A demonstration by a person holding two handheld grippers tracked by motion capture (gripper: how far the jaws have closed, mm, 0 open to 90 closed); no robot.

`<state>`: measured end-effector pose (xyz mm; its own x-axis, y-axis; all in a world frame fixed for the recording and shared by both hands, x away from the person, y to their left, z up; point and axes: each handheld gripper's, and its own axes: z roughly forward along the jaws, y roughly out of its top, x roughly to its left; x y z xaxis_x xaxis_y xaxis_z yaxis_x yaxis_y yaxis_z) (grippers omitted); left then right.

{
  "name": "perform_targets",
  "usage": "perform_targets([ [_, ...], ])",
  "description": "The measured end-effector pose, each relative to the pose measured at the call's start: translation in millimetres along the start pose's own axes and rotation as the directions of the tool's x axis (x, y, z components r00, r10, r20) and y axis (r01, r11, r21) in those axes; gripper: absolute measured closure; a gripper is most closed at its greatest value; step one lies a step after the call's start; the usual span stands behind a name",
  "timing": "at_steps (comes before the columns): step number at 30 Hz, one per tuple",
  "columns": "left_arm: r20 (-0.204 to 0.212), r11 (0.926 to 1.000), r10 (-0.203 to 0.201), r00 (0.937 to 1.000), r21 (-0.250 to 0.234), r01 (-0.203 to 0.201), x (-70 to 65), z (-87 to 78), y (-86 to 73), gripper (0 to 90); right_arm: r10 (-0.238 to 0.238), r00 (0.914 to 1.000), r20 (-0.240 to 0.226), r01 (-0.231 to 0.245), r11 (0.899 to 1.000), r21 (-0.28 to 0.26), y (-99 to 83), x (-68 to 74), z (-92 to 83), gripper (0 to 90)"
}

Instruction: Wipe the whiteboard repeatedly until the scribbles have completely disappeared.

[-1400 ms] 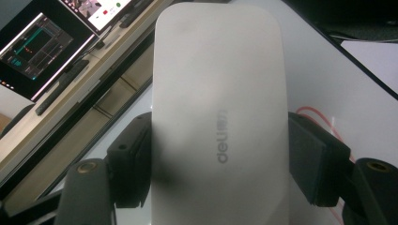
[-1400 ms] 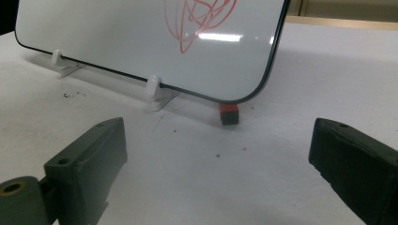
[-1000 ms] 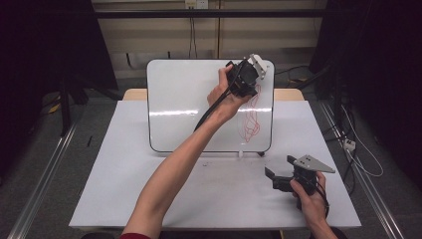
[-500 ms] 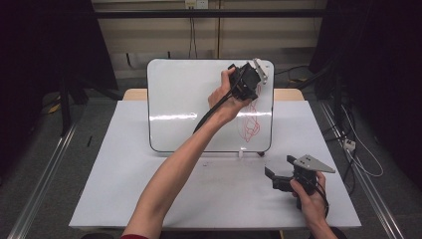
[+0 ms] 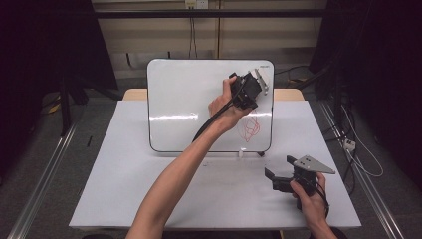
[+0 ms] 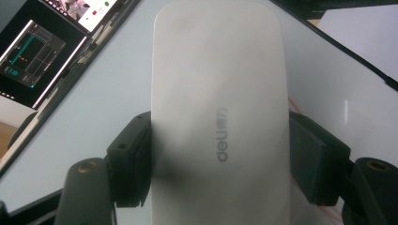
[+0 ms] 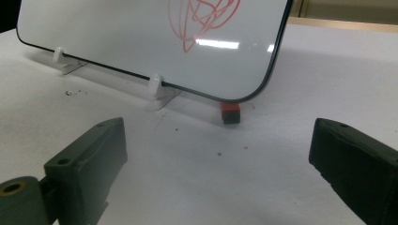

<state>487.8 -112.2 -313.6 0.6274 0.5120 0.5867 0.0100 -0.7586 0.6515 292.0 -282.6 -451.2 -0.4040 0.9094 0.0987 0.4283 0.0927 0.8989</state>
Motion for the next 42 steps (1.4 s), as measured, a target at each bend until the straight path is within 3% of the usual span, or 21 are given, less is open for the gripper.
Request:
perform_targets([
  [6,0.009,0.9999,0.011,0.9999,-0.003,-0.011,-10.6,-2.0,-8.8,31.2,0.0,1.0,0.002,0.0,1.0,0.002,0.4,1.3,0.6,4.8],
  [12,0.004,0.9999,0.016,0.9999,0.001,-0.016,-12.9,-3.8,-10.0,31.2,0.001,1.0,0.001,-0.001,1.0,0.004,0.4,1.4,1.0,4.8],
  [17,0.014,0.9991,-0.014,0.9998,0.041,0.014,-9.3,-0.6,-2.3,31.2,-0.001,1.0,0.001,0.001,1.0,0.004,0.5,1.2,1.1,4.8],
  [25,0.011,0.9989,-0.029,0.9995,0.038,0.028,2.1,3.4,14.8,31.2,-0.001,1.0,0.0,0.001,1.0,0.003,0.4,0.4,0.9,4.8],
  [30,0.021,0.9996,-0.004,0.9998,0.027,0.004,6.4,6.9,25.3,31.2,0.001,1.0,-0.003,-0.001,1.0,0.001,0.3,0.0,0.4,4.8],
  [35,0.037,0.9976,0.055,0.9978,0.039,-0.057,12.1,9.0,34.7,31.2,0.005,1.0,-0.003,-0.005,1.0,-0.002,0.2,-0.5,0.4,4.8],
  [42,0.054,0.9964,0.073,0.9959,0.039,-0.075,14.2,11.3,36.8,31.2,0.006,1.0,-0.003,-0.006,1.0,-0.003,0.0,-0.9,0.4,4.8],
])
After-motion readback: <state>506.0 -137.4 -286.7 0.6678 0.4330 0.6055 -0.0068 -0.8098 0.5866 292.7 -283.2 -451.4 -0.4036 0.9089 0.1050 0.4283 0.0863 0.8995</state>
